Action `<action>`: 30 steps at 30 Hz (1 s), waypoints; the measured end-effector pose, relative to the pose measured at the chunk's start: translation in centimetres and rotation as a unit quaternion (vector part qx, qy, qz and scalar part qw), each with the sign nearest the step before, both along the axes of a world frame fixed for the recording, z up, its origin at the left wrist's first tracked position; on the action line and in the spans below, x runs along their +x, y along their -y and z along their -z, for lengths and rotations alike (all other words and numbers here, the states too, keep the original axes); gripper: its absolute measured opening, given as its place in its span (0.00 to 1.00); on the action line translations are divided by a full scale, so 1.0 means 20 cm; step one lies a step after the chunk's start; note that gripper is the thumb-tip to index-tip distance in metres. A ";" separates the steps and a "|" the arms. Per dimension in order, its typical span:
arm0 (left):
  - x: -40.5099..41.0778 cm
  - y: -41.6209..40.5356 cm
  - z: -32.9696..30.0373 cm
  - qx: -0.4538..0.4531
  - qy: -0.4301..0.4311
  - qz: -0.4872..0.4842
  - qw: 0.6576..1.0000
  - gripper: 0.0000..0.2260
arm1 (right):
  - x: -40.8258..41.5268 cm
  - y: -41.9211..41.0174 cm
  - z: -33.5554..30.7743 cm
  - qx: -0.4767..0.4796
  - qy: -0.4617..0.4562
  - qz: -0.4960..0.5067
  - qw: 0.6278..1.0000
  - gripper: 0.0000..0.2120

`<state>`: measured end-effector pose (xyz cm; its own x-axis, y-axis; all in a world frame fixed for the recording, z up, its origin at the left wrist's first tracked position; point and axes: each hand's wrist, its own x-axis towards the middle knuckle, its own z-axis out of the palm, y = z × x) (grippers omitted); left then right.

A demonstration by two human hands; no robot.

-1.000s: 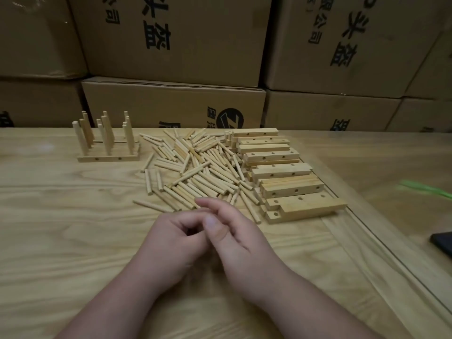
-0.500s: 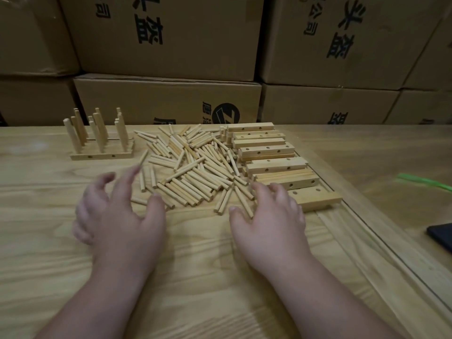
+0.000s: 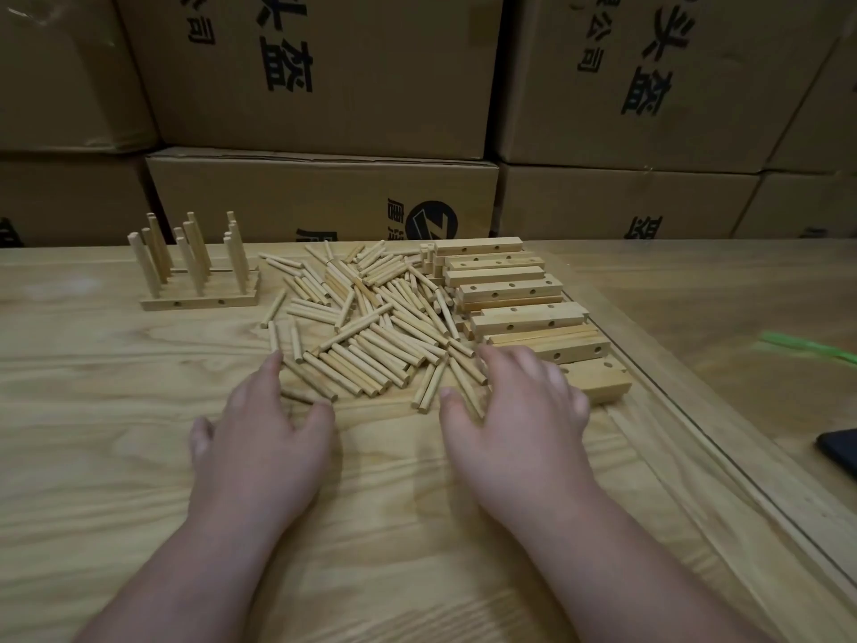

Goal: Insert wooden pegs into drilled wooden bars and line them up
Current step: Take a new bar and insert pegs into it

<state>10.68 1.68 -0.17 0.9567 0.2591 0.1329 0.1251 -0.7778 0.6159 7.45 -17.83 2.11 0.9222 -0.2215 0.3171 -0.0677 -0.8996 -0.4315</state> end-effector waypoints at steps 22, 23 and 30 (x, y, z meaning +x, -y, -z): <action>0.01 -0.01 0.05 0.047 -0.030 0.083 0.995 0.31 | 0.07 0.18 0.02 -0.070 -0.026 -0.001 0.997 0.15; 0.01 -0.01 0.05 0.048 -0.029 0.087 0.995 0.31 | 0.07 0.19 0.02 -0.076 -0.026 0.012 0.997 0.15; 0.02 0.00 0.04 0.008 0.008 0.071 0.997 0.27 | 0.08 0.23 0.00 -0.108 -0.043 0.038 0.993 0.12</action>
<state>11.00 1.71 -1.03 0.9814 0.1189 0.1507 0.0038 -0.7971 0.6039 9.05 -22.45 2.07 0.9310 -0.2273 0.2858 -0.1672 -0.9611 -0.2197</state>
